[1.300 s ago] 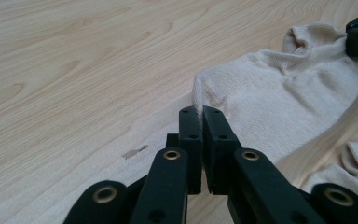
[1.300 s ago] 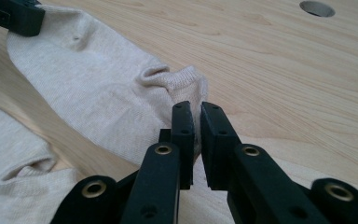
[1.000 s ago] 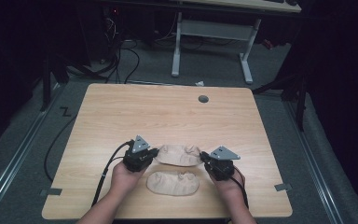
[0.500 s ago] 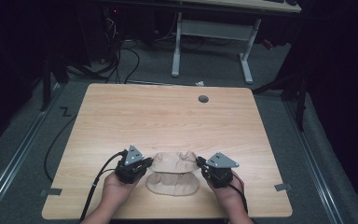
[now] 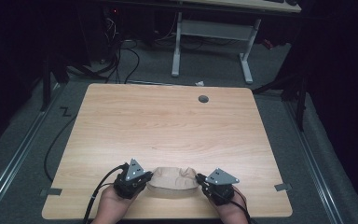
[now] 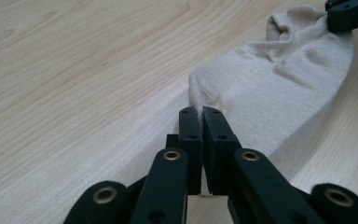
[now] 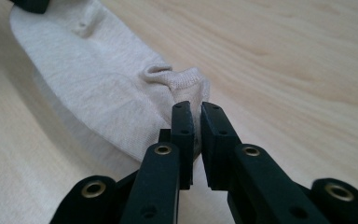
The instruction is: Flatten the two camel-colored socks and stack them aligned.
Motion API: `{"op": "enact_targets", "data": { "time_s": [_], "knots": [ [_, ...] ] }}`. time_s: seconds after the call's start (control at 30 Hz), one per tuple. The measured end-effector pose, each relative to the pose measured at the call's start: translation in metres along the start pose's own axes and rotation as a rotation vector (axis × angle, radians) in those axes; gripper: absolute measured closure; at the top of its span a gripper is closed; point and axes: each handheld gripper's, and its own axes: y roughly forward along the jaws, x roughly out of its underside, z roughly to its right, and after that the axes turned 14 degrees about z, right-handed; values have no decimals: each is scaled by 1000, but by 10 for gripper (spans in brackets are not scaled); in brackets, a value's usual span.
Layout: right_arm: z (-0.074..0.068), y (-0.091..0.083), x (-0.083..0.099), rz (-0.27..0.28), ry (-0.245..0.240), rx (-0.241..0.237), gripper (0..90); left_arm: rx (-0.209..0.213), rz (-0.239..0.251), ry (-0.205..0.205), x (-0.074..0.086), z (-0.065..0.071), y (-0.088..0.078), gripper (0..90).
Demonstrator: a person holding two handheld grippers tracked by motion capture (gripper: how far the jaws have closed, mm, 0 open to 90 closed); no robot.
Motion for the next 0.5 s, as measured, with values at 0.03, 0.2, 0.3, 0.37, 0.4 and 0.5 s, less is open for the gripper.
{"op": "enact_targets", "data": {
  "time_s": [0.03,0.2,0.3,0.37,0.4,0.5],
  "knots": [
    [-2,0,3,-9,10,-7,839,1,-4,-8,2,-1,1,868],
    [-9,4,9,-55,-3,-31,819,7,-63,-32,11,-6,5,861],
    [-9,6,11,-76,0,-36,768,3,-93,-38,16,-6,6,800],
    [-7,6,12,-69,20,-28,721,11,-91,-47,17,-7,4,732],
    [-6,5,11,-67,28,-25,708,3,-84,-41,16,-8,3,703],
    [-3,5,11,-50,42,-16,663,-10,-45,-62,13,-13,-2,610]
  ]
}}
